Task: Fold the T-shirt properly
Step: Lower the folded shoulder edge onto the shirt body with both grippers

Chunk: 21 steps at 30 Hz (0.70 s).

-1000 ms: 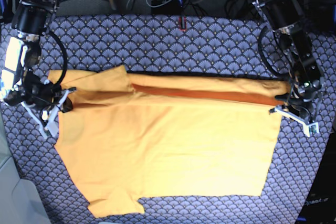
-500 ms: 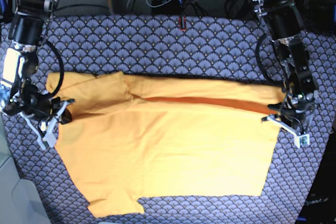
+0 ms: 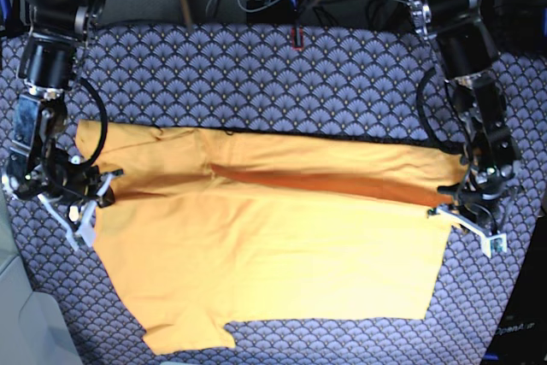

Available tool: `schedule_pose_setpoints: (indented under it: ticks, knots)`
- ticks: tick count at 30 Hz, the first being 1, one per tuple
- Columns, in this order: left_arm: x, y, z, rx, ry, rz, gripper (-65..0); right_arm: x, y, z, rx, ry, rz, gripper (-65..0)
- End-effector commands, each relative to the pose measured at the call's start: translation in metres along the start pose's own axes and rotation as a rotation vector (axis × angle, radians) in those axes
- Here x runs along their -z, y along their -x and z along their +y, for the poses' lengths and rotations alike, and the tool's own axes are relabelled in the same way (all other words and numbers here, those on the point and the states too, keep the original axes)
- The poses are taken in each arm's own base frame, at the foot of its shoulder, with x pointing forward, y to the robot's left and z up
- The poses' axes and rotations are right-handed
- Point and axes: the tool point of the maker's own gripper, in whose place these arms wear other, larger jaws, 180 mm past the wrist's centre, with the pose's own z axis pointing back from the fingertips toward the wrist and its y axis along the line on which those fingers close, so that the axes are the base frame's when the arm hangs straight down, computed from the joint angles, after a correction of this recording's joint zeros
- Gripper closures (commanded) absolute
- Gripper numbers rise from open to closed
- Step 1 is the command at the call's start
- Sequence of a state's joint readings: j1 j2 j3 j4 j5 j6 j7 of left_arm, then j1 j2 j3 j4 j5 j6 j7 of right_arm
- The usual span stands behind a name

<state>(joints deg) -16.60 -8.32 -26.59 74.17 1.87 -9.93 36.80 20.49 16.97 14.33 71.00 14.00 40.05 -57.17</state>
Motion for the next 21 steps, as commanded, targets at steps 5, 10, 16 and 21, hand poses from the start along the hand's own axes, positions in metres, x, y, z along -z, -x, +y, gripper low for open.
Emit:
schedule_pose_setpoints:
  ticks: [5, 10, 16, 21]
  knots:
    - [0.0046, -0.0219, 0.0088, -0.005, -0.016, -0.042, 0.0, -0.0105, -0.031, -0.0172, -0.038, 0.07, -0.051, 0.0]
    - [0.0064, -0.023, 0.008, -0.008, -0.014, -0.041, 0.0, -0.0065, -0.0316, -0.0202, -0.027, 0.067, -0.036, 0.0]
    - [0.0065, -0.0247, 0.0078, -0.009, -0.013, -0.044, 0.0, -0.0056, -0.033, -0.0206, -0.025, 0.066, -0.044, 0.0]
    - [0.0064, -0.0228, 0.008, -0.008, -0.014, -0.039, -4.0, -0.0062, -0.0314, -0.022, -0.026, 0.069, -0.035, -2.3]
